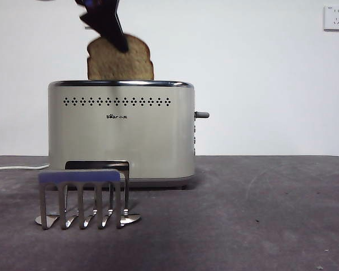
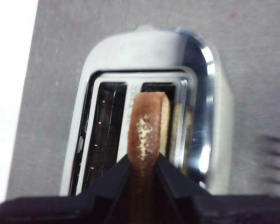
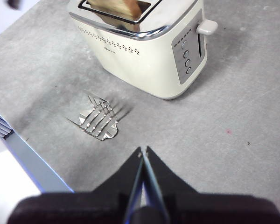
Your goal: Pick up a slice of bread from the rack,put the bread on the toaster,press the button
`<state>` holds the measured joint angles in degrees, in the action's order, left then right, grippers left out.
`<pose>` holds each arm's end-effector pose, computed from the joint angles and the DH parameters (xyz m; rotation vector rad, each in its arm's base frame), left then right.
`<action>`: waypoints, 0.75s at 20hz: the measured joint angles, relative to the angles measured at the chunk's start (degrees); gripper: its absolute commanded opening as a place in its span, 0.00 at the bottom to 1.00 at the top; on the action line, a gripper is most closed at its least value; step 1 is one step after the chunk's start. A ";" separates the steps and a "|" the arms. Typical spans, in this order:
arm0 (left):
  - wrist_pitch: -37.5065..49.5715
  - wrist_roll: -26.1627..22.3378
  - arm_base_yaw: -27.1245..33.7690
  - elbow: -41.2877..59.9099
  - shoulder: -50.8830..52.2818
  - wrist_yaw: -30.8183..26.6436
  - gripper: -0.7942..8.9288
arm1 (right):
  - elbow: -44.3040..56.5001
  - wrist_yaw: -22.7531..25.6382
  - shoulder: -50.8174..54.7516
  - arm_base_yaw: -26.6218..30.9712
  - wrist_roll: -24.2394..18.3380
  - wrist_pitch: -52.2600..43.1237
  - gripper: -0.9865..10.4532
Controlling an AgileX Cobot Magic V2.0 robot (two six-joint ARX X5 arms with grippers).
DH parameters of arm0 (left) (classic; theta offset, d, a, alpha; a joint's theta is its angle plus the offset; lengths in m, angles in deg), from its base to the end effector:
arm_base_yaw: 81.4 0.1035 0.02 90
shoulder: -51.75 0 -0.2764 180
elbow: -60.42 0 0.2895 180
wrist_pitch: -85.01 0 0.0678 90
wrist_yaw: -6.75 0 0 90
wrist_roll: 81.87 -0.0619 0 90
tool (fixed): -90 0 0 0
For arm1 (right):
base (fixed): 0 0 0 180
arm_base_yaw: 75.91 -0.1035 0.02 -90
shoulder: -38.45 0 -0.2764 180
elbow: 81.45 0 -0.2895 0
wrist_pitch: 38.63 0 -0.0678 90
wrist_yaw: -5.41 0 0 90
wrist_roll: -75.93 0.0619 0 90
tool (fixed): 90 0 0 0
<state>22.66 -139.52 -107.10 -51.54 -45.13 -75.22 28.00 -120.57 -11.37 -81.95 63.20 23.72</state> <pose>0.3749 -0.1900 0.3584 1.0462 0.4805 -0.9303 0.1956 0.0573 0.3388 -0.0115 0.6340 0.7741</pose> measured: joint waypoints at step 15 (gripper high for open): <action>2.51 10.12 0.02 0.11 0.94 -3.26 0.44 | 0.00 -3.56 -6.82 0.00 1.03 -10.51 0.08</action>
<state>25.17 -129.40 -107.07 -51.43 -44.19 -78.48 28.00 -124.14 -18.19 -81.95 64.23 13.21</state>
